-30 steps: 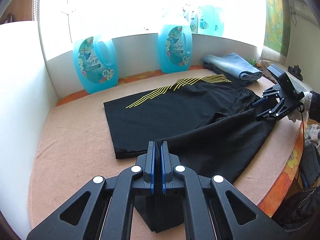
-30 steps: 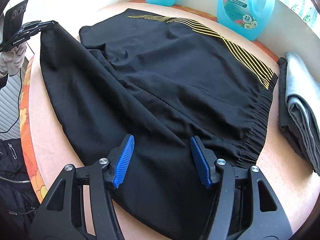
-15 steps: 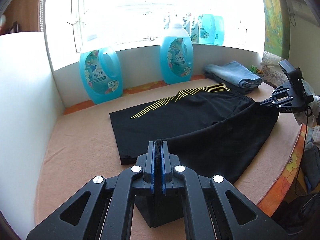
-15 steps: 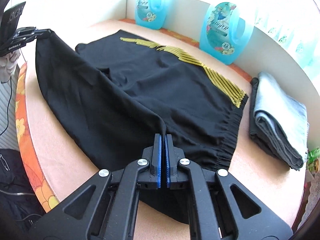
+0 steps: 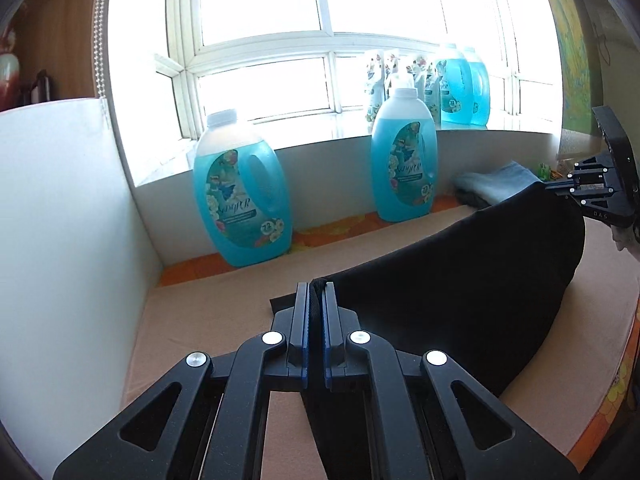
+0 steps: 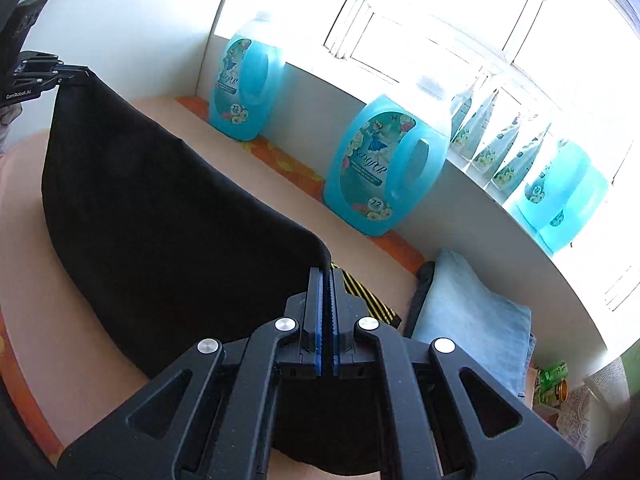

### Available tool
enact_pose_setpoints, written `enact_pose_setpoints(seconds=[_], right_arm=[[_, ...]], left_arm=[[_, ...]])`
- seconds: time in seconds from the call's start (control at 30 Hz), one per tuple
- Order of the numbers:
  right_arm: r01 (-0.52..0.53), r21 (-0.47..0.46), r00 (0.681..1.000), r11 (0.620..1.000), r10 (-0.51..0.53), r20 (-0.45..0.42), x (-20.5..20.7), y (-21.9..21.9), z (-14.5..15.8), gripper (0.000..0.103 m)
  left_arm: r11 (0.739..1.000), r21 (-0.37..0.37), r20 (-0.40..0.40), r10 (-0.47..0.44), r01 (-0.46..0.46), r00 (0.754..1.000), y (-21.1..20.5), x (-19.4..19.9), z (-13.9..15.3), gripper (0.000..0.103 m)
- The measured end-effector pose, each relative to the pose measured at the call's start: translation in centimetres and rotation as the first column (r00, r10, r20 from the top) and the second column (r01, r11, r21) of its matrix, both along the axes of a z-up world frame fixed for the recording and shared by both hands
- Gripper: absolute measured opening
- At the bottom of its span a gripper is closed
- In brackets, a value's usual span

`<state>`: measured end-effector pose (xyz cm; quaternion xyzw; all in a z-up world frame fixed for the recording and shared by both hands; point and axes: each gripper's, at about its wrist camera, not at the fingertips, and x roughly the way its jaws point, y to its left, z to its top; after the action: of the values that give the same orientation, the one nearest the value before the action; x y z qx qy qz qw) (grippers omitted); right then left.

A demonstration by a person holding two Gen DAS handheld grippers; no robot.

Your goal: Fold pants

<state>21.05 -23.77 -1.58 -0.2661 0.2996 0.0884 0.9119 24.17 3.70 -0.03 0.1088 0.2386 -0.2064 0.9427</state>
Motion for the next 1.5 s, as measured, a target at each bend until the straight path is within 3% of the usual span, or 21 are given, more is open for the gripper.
enact_pose_setpoints(seconds=[0.37,0.6,0.97,1.23,1.3,1.33,1.37,1.43,1.5], right_arm=[[0.026,-0.047,0.999,0.999,-0.028,-0.046,9.7,0.4,-4.0,0.003],[0.048,-0.086,0.996,0.995,-0.053,-0.065,13.2,0.2,-6.9,0.003],[0.033,-0.133,0.991,0.991,-0.05,-0.123,15.7,0.6,-10.0,0.003],[0.055,-0.103,0.982,0.993,-0.073,-0.175,15.6,-0.1,-10.6,0.003],[0.064,-0.076,0.98,0.995,-0.077,-0.184,15.2,-0.5,-10.1,0.013],[0.068,-0.061,0.981,0.996,-0.077,-0.179,14.9,-0.8,-9.7,0.035],[0.076,-0.048,0.983,0.996,-0.083,-0.165,14.5,-1.1,-9.3,0.062],[0.092,-0.012,0.987,0.996,-0.093,-0.131,13.6,-2.0,-8.0,0.073],[0.115,0.053,0.987,0.992,-0.108,-0.121,12.8,-3.5,-6.6,0.073]], left_arm=[[0.998,0.047,-0.072,0.05,-0.046,0.996,-1.1,9.3,-3.3,0.004],[0.996,0.068,-0.138,0.059,-0.05,0.989,-1.9,13.2,-6.6,0.004],[0.996,0.092,-0.191,0.036,-0.018,0.981,-3.2,15.2,-9.0,0.004],[0.995,0.093,-0.229,0.043,-0.023,0.972,-3.1,15.3,-10.0,0.004],[0.995,0.102,-0.225,0.043,-0.021,0.973,-3.3,15.1,-10.1,0.006],[0.995,0.102,-0.228,0.045,-0.022,0.973,-3.3,15.1,-10.1,0.006],[0.994,0.101,-0.233,0.051,-0.028,0.971,-3.3,15.1,-10.1,0.006],[0.994,0.104,-0.241,0.063,-0.039,0.968,-3.2,15.2,-10.1,0.013],[0.992,0.117,-0.233,0.081,-0.055,0.969,-3.2,15.1,-10.1,0.029]])
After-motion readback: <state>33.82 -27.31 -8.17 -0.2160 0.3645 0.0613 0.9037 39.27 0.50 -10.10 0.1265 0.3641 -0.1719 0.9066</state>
